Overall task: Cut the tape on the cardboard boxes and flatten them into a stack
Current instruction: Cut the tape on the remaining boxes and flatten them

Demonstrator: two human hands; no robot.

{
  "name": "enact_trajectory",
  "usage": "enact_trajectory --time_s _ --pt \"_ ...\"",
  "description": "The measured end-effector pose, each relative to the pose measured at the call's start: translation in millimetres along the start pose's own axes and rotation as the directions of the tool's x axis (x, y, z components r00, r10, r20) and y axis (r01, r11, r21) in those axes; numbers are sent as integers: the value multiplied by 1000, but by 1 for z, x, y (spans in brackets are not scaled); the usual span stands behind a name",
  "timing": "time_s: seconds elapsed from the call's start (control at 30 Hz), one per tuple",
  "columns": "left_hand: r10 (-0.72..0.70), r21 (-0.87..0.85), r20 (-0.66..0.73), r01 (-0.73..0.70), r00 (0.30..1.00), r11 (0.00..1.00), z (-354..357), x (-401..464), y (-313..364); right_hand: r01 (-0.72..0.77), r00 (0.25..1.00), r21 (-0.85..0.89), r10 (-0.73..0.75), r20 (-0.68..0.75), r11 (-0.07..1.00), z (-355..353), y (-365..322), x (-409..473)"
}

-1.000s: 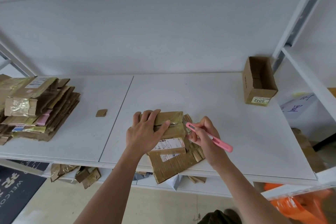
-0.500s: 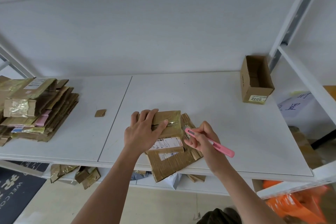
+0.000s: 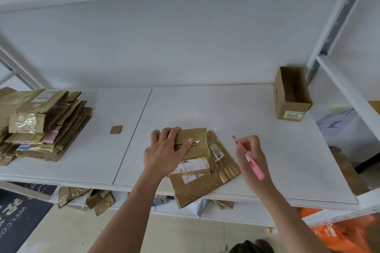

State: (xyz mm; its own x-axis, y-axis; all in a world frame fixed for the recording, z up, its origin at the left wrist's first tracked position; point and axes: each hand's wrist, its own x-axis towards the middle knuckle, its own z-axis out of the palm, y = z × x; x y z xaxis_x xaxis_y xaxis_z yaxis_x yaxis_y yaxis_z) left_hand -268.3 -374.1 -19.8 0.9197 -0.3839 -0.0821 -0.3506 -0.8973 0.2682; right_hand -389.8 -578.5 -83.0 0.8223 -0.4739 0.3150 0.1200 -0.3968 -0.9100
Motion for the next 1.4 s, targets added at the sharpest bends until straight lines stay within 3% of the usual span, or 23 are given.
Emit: enact_trajectory --time_s 0.07,0.13,0.3,0.37,0.43,0.5,0.57,0.63,0.7,0.77,0.87,1.0,1.2,1.4 --pt "-5 -4 3 5 1000 1000 -1 -1 0 45 999 -403 -42 16 914 -5 31 7" --pt "-10 -20 11 10 1000 1000 -2 0 1 17 997 -667 37 66 745 -13 61 11" --pt "-46 -125 57 53 997 991 -4 -1 -1 -140 932 -819 354 81 556 -24 78 21" --pt "-68 -194 80 82 995 978 -6 -1 -3 -127 926 -860 369 76 495 -19 70 27" --pt "-88 -304 91 112 992 946 -10 -1 -7 -115 965 -761 255 67 638 -9 49 32" --pt "-123 -436 79 146 989 888 -14 1 -12 -107 978 -458 176 109 883 4 9 39" --pt "-191 -549 100 214 976 808 -19 2 -15 -207 912 -189 259 318 960 18 -40 44" --pt "-270 -632 172 316 947 707 -24 0 -15 -236 820 -139 274 503 962 33 -65 44" --pt "-317 -690 235 387 919 612 -27 -3 -15 -132 811 -198 220 542 971 44 -70 44" --pt "-304 -741 208 353 930 571 -31 -5 -14 -62 847 -230 173 503 971 48 -70 47" --pt "-253 -793 58 199 966 576 -41 -5 -16 -7 901 -198 92 425 980 47 -75 56" --pt "-147 -887 -23 48 989 460 -45 -2 -13 113 964 -177 -65 258 978 43 -77 65" --pt "-240 -783 -4 146 971 604 9 -10 -16 110 934 -353 25 356 929 51 -41 46" --pt "-279 -759 -21 166 960 629 30 -13 -29 258 895 -439 -41 445 861 55 -33 40"
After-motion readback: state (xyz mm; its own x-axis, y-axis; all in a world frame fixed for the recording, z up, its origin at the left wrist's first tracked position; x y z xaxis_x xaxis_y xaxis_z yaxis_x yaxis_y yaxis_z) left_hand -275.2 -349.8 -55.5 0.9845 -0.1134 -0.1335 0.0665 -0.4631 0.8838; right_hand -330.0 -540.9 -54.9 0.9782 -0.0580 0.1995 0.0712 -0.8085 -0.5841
